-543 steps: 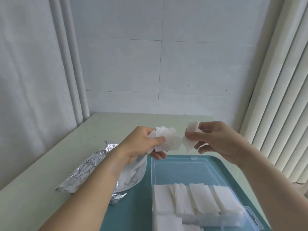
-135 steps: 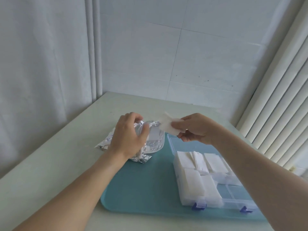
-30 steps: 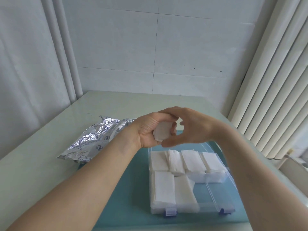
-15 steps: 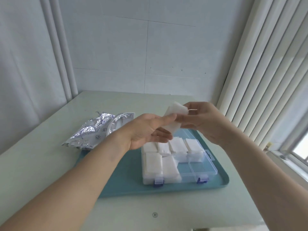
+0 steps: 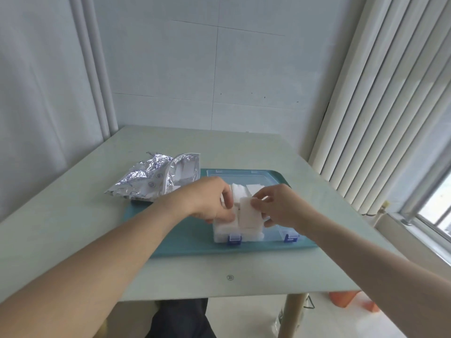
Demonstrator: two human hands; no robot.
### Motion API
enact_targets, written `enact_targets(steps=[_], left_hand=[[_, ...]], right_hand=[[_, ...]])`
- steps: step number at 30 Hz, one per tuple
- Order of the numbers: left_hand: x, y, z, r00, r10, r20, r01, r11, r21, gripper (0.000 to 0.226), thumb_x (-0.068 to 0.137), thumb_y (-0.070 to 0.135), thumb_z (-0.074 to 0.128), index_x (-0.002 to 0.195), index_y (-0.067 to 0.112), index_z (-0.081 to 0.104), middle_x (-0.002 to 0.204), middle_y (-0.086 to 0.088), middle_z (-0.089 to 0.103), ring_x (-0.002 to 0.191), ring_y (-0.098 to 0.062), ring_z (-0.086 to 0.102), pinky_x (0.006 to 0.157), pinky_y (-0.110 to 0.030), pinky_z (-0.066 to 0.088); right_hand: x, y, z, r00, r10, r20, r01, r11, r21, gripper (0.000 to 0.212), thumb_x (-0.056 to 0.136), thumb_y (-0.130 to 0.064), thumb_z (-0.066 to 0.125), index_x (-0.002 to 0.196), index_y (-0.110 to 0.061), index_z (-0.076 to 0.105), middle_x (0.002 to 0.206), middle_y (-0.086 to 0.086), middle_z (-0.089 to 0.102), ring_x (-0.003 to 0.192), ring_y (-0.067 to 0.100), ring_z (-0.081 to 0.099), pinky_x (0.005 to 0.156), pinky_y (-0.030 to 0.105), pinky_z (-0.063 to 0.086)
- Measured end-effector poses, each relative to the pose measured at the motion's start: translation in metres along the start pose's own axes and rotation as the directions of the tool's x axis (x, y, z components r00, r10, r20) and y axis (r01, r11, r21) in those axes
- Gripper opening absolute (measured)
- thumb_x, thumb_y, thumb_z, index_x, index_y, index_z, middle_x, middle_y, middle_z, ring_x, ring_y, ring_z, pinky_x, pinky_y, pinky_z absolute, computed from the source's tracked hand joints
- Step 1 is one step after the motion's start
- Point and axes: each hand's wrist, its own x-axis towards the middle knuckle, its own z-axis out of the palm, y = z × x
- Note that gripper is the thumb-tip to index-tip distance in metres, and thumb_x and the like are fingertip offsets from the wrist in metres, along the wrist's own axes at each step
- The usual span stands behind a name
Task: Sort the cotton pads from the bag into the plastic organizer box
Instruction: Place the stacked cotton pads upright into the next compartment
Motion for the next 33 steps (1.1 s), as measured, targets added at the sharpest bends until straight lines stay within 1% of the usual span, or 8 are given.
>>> enact_targets(steps=[4, 8, 13, 18, 21, 23, 29, 33], left_hand=[[0.0, -0.002, 0.003, 1.0, -0.014, -0.001, 0.014, 1.0, 0.011, 0.027, 0.079, 0.043, 0.076, 0.098, 0.029, 0.064, 0.09, -0.002, 0.074, 0.056, -0.01, 0.062, 0.066, -0.027, 0.052], [0.001, -0.002, 0.004, 1.0, -0.009, 0.001, 0.009, 0.999, 0.038, 0.027, 0.078, 0.044, 0.075, 0.097, 0.029, 0.062, 0.089, -0.004, 0.074, 0.058, -0.015, 0.063, 0.07, -0.032, 0.056], [0.002, -0.003, 0.004, 1.0, -0.016, 0.015, 0.016, 0.999, 0.051, 0.028, 0.078, 0.043, 0.076, 0.097, 0.03, 0.06, 0.089, -0.004, 0.074, 0.061, -0.016, 0.065, 0.066, -0.03, 0.054], [0.003, 0.0, 0.004, 0.999, -0.023, 0.024, 0.021, 0.998, 0.057, 0.03, 0.077, 0.041, 0.077, 0.099, 0.029, 0.06, 0.09, -0.003, 0.074, 0.069, -0.018, 0.07, 0.071, -0.033, 0.056], [0.0, 0.002, 0.002, 1.0, -0.023, 0.022, 0.021, 0.998, 0.057, 0.03, 0.078, 0.041, 0.077, 0.099, 0.029, 0.061, 0.09, -0.002, 0.074, 0.074, -0.018, 0.072, 0.072, -0.032, 0.056], [-0.002, 0.002, -0.001, 1.0, -0.022, 0.015, 0.021, 0.999, 0.05, 0.03, 0.079, 0.041, 0.077, 0.101, 0.027, 0.062, 0.092, 0.0, 0.073, 0.071, -0.016, 0.071, 0.069, -0.029, 0.054], [-0.002, -0.003, -0.002, 0.998, -0.055, 0.008, 0.055, 0.997, 0.045, 0.028, 0.078, 0.04, 0.078, 0.096, 0.027, 0.062, 0.087, 0.0, 0.075, 0.072, -0.014, 0.072, 0.064, -0.026, 0.051], [-0.001, -0.001, 0.001, 0.998, -0.056, 0.009, 0.055, 0.996, 0.064, 0.029, 0.077, 0.038, 0.079, 0.096, 0.025, 0.062, 0.085, 0.0, 0.075, 0.077, -0.018, 0.072, 0.068, -0.028, 0.054]], right_hand=[[0.001, -0.007, -0.006, 0.989, -0.11, -0.094, 0.087, 0.972, -0.219, 0.017, 0.099, -0.03, 0.058, 0.089, -0.024, 0.071, 0.073, -0.005, 0.067, 0.06, 0.012, 0.058, 0.053, 0.024, 0.045], [0.002, -0.015, -0.023, 0.996, 0.02, -0.083, -0.016, 0.999, 0.04, 0.021, 0.101, -0.02, 0.054, 0.095, -0.01, 0.072, 0.083, 0.009, 0.075, 0.062, 0.014, 0.066, 0.055, 0.023, 0.049], [0.002, -0.007, -0.037, 0.98, 0.141, 0.14, -0.169, 0.963, 0.21, 0.016, 0.098, -0.014, 0.063, 0.1, -0.001, 0.072, 0.081, 0.013, 0.073, 0.059, 0.021, 0.065, 0.059, 0.03, 0.055], [0.005, 0.004, -0.014, 0.994, 0.093, 0.052, -0.094, 0.995, 0.012, 0.018, 0.09, -0.024, 0.074, 0.082, -0.009, 0.078, 0.073, 0.01, 0.076, 0.051, 0.017, 0.061, 0.067, 0.028, 0.058], [0.004, 0.005, -0.005, 0.997, -0.039, -0.067, 0.016, 0.95, -0.311, 0.041, 0.086, -0.044, 0.074, 0.062, -0.011, 0.074, 0.057, 0.0, 0.071, 0.051, 0.013, 0.064, 0.065, 0.027, 0.056], [0.003, 0.005, -0.007, 0.998, -0.009, -0.059, -0.015, 0.917, -0.4, 0.053, 0.084, -0.055, 0.071, 0.064, -0.006, 0.074, 0.059, 0.0, 0.072, 0.057, 0.019, 0.065, 0.068, 0.029, 0.055], [-0.001, -0.001, -0.011, 0.987, 0.157, 0.037, -0.15, 0.976, -0.158, 0.03, 0.088, -0.037, 0.073, 0.081, -0.008, 0.079, 0.058, -0.007, 0.07, 0.059, 0.012, 0.06, 0.064, 0.025, 0.051], [0.001, 0.0, -0.003, 0.984, 0.176, 0.01, -0.172, 0.973, -0.155, 0.036, 0.086, -0.04, 0.074, 0.071, -0.007, 0.075, 0.059, -0.004, 0.069, 0.055, 0.012, 0.052, 0.06, 0.025, 0.042]])
